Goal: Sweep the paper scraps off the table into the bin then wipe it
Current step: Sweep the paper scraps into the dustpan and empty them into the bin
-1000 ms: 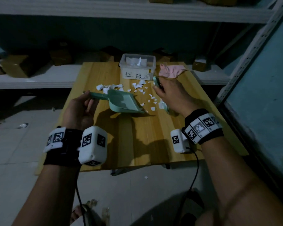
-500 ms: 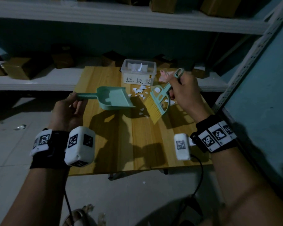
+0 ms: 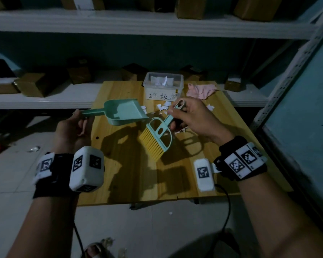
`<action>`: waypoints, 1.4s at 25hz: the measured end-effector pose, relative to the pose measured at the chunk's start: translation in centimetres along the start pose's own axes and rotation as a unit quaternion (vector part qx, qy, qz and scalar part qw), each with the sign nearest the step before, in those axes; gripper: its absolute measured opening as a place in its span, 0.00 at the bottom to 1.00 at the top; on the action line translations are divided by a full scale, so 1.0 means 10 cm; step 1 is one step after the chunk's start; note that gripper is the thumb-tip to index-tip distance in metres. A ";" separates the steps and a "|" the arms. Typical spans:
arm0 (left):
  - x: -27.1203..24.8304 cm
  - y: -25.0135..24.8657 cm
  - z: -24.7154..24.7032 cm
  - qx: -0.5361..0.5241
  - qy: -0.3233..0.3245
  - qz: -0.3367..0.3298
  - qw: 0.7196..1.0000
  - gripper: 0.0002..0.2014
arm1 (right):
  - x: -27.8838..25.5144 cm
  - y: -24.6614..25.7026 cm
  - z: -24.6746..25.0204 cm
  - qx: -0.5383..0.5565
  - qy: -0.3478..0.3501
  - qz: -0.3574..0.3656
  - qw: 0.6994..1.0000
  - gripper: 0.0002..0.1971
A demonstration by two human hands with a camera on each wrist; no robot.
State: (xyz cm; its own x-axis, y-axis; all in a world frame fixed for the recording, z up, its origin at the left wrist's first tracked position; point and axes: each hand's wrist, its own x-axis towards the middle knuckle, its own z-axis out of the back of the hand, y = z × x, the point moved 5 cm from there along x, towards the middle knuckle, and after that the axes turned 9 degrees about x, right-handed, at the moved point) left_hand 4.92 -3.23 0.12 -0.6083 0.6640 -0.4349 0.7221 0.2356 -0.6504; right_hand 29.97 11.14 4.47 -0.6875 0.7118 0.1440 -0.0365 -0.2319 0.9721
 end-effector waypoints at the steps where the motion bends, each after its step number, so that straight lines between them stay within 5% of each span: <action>1: 0.00 0.00 0.00 -0.011 -0.006 -0.007 1.000 0.09 | 0.01 -0.03 -0.02 -0.007 0.003 -0.004 1.000 0.09; 10: 0.03 0.04 0.02 0.025 0.017 0.007 1.000 0.02 | 0.18 -0.24 0.20 -0.175 -0.110 -0.036 0.978 0.05; 15: 0.02 0.08 0.03 0.016 -0.015 0.008 1.000 0.10 | 0.13 -0.17 0.49 -0.302 -0.238 -0.043 0.922 0.08; 21: 0.03 0.17 -0.06 0.054 -0.013 0.021 0.998 0.03 | -0.01 0.00 0.76 -0.216 -0.327 0.040 0.919 0.10; 24: 0.05 0.19 -0.08 0.061 -0.003 0.024 0.998 0.05 | -0.11 0.09 1.06 -0.328 -0.386 0.048 0.861 0.16; 28: -0.01 0.22 -0.14 0.073 0.009 0.035 0.997 0.08 | -0.16 0.01 1.25 -0.457 -0.351 0.027 0.817 0.19; 35: -0.02 0.29 -0.22 0.086 0.002 0.027 0.996 0.04 | -0.01 -0.27 1.02 -0.448 -0.192 -0.053 0.872 0.18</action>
State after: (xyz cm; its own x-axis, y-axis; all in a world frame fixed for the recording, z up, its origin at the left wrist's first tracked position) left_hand 7.85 -1.10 -0.31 -0.5681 0.6758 -0.4696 0.6861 0.0738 -0.7238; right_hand 37.53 18.45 3.73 -0.3587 0.8905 0.2800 -0.7549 -0.4531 0.4741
